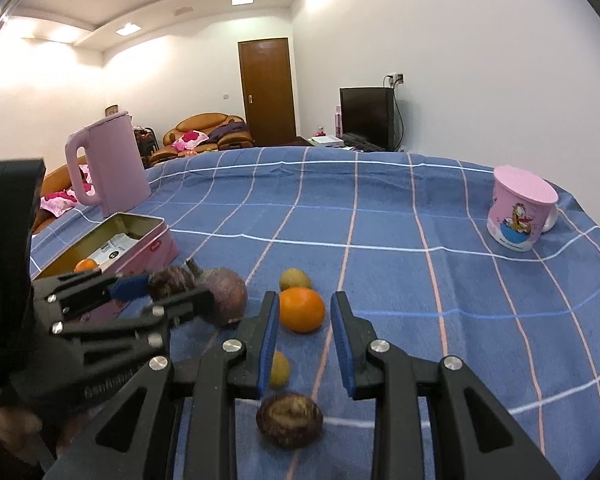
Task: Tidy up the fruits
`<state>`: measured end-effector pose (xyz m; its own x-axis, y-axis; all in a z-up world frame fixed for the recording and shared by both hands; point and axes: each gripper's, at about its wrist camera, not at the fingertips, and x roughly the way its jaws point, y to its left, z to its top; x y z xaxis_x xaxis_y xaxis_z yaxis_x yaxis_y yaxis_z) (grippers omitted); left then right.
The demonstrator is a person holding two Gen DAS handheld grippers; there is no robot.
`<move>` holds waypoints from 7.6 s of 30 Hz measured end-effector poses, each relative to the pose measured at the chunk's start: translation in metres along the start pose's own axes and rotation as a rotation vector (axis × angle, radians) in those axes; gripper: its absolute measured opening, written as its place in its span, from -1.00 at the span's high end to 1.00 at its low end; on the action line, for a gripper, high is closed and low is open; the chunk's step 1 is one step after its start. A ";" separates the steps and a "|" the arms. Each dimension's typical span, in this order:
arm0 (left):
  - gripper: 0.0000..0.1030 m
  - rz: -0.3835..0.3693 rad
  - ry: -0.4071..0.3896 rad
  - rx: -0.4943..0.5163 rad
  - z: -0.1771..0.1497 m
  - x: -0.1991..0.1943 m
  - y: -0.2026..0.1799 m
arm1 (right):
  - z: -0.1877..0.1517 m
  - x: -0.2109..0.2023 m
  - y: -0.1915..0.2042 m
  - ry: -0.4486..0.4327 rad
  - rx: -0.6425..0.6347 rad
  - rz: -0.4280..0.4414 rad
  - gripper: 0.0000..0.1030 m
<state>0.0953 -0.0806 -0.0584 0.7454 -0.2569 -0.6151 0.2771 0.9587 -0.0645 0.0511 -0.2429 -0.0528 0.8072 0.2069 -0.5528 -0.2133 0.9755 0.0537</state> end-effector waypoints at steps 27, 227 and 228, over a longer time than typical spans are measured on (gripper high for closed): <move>0.15 -0.018 -0.034 -0.018 -0.003 -0.009 0.002 | -0.024 0.006 0.002 0.230 -0.008 0.080 0.38; -0.02 -0.040 0.143 0.078 0.010 0.042 -0.014 | 0.004 0.039 -0.009 0.143 0.031 -0.015 0.47; -0.02 -0.040 0.141 0.076 0.011 0.042 -0.013 | 0.004 0.037 -0.009 0.136 0.029 -0.014 0.48</move>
<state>0.1297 -0.1055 -0.0749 0.6419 -0.2695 -0.7178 0.3538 0.9347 -0.0345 0.0851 -0.2433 -0.0704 0.7273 0.1835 -0.6613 -0.1852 0.9803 0.0683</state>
